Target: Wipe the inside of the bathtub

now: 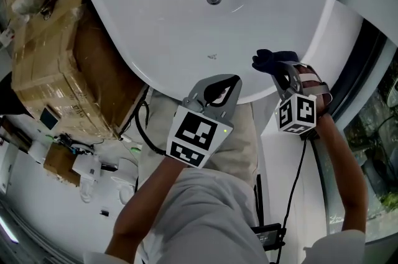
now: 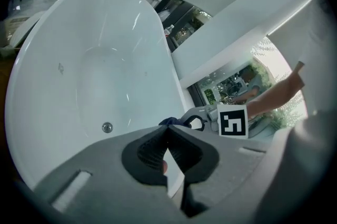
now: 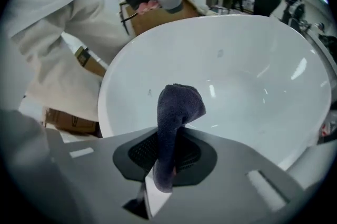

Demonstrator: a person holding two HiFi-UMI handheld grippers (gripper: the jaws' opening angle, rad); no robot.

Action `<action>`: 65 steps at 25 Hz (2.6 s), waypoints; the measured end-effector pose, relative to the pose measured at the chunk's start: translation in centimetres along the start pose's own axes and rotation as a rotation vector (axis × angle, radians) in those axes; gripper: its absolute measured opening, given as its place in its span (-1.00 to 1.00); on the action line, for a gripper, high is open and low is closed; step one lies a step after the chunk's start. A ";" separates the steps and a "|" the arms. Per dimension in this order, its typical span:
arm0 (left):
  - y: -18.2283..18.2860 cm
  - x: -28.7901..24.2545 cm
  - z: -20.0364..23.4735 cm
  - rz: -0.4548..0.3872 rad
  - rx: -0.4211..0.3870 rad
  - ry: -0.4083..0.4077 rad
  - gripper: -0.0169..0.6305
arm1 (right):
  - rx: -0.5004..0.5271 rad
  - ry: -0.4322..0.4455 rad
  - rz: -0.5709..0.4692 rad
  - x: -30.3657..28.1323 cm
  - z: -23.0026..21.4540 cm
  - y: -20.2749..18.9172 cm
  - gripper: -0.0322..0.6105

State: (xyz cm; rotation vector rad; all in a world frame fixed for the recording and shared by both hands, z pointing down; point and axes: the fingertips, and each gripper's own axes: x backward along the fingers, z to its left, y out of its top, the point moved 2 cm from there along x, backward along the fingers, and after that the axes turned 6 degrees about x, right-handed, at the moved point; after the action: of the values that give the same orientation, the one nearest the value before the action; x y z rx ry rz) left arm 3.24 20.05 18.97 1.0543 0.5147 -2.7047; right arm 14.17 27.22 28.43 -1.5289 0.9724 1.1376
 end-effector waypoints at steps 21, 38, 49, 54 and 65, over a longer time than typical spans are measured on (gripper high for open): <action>-2.0 -0.2 2.2 -0.067 0.129 0.034 -0.95 | 0.033 0.477 0.185 -6.5 4.0 -2.0 -0.74; -2.5 -1.6 3.8 -0.037 0.146 0.041 -0.95 | -0.066 0.562 0.231 -10.8 4.2 -1.3 -0.74; -3.7 -3.8 5.4 -0.013 0.128 0.035 -0.95 | -0.220 0.579 0.257 -15.2 2.9 -1.0 -0.74; -5.2 -4.7 5.9 0.008 0.138 0.030 -0.95 | -0.223 0.577 0.265 -16.8 2.9 -1.0 -0.74; -6.5 -5.9 8.5 0.003 0.161 0.044 -0.95 | -0.226 0.537 0.285 -21.1 1.6 -1.3 -0.74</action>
State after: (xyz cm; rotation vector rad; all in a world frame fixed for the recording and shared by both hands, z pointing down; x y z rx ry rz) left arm 0.33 23.10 30.41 1.1547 0.3059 -2.7645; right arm 9.83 30.11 48.95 -1.9820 1.4985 1.0765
